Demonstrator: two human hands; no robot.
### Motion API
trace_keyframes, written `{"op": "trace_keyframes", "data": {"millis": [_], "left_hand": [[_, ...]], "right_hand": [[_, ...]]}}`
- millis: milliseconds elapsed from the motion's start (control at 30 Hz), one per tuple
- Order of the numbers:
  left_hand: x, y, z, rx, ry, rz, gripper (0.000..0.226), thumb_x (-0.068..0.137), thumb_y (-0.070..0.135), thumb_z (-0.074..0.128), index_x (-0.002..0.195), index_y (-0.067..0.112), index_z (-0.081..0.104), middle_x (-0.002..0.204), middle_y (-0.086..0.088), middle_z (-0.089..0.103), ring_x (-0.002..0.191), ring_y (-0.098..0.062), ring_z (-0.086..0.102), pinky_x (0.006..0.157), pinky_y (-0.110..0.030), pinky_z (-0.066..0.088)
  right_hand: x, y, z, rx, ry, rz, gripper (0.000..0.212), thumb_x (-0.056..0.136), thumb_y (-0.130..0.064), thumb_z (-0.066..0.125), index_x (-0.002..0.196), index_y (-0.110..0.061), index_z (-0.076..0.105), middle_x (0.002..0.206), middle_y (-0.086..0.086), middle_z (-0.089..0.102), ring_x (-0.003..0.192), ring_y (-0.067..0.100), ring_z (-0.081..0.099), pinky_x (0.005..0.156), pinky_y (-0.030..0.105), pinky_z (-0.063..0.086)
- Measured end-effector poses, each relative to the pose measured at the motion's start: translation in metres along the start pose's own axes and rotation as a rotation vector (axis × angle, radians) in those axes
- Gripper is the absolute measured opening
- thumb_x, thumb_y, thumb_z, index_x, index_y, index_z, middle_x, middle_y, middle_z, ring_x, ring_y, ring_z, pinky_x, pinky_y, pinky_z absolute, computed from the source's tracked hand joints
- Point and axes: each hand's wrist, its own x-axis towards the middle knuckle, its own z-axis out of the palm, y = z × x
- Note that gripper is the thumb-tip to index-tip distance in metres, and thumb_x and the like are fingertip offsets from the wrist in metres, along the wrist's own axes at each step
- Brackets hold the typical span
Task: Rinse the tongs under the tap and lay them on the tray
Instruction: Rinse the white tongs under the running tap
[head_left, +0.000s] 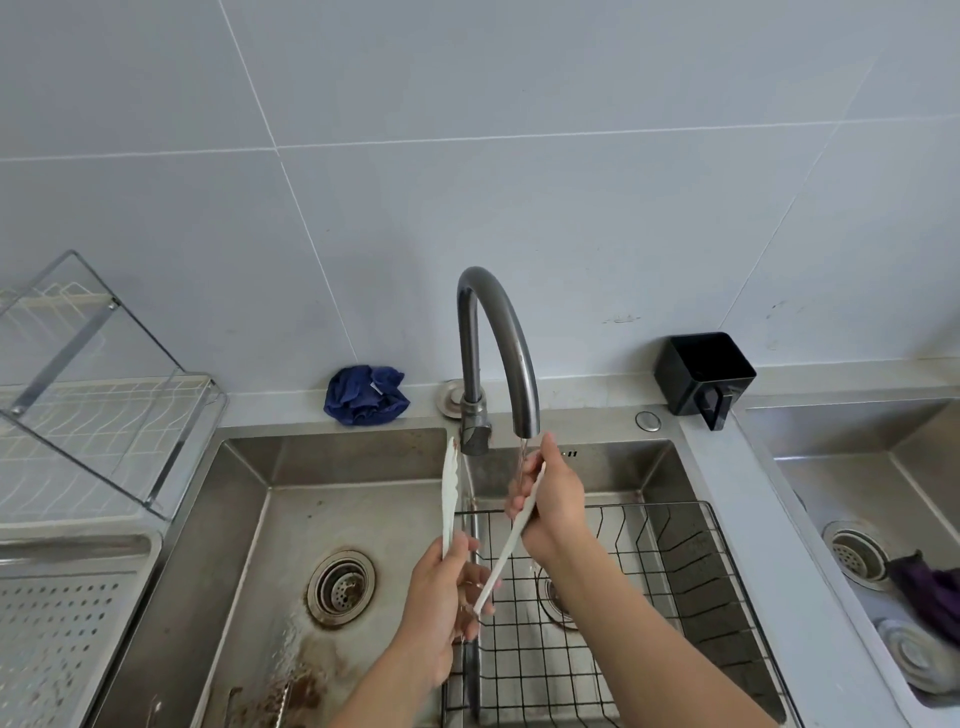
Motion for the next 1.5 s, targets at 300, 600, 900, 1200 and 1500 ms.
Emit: {"op": "trace_keyframes", "data": {"millis": [300, 600, 900, 1200, 1500], "left_hand": [[0.009, 0.000, 0.002, -0.104, -0.001, -0.226, 0.034, 0.101, 0.044, 0.054, 0.101, 0.012, 0.063, 0.058, -0.014, 0.055, 0.041, -0.023, 0.049, 0.035, -0.018, 0.029], [0.011, -0.008, 0.001, -0.073, 0.008, -0.222, 0.043, 0.104, 0.044, 0.050, 0.112, 0.003, 0.062, 0.057, -0.008, 0.048, 0.037, -0.019, 0.039, 0.035, -0.019, 0.028], [0.013, -0.009, -0.006, 0.046, 0.193, 0.175, 0.041, 0.105, 0.043, 0.046, 0.096, 0.009, 0.067, 0.053, -0.008, 0.050, 0.038, -0.023, 0.047, 0.037, -0.023, 0.032], [0.019, -0.009, 0.002, 0.092, 0.207, 0.259, 0.040, 0.103, 0.043, 0.049, 0.089, 0.011, 0.069, 0.052, -0.006, 0.049, 0.043, -0.021, 0.046, 0.042, -0.030, 0.041], [0.010, -0.005, 0.002, 0.360, 0.456, 0.482, 0.039, 0.098, 0.056, 0.040, 0.086, 0.027, 0.063, 0.056, -0.002, 0.062, 0.051, -0.018, 0.061, 0.049, -0.036, 0.049]], "right_hand": [[-0.016, 0.005, -0.015, 0.296, -0.563, 0.026, 0.016, 0.098, -0.008, 0.058, 0.110, -0.002, 0.067, 0.099, 0.013, 0.064, 0.083, 0.023, 0.061, 0.082, 0.036, 0.057], [-0.025, -0.004, -0.003, -0.205, -0.437, -0.296, 0.018, 0.102, -0.021, 0.061, 0.089, -0.011, 0.068, 0.083, 0.027, 0.070, 0.071, 0.034, 0.068, 0.070, 0.043, 0.060], [-0.035, 0.006, -0.012, 0.098, -0.390, 0.024, 0.043, 0.099, -0.041, 0.061, 0.067, -0.015, 0.052, 0.056, 0.004, 0.040, 0.055, 0.021, 0.039, 0.071, 0.037, 0.049], [-0.043, 0.007, -0.020, 0.139, -0.553, 0.123, 0.035, 0.103, -0.033, 0.053, 0.099, -0.002, 0.069, 0.061, 0.011, 0.056, 0.060, 0.026, 0.054, 0.076, 0.043, 0.052], [-0.026, 0.001, 0.005, -0.108, -0.162, -0.171, 0.044, 0.100, -0.049, 0.056, 0.104, -0.006, 0.066, 0.079, 0.009, 0.065, 0.068, 0.020, 0.062, 0.073, 0.036, 0.056]]}}
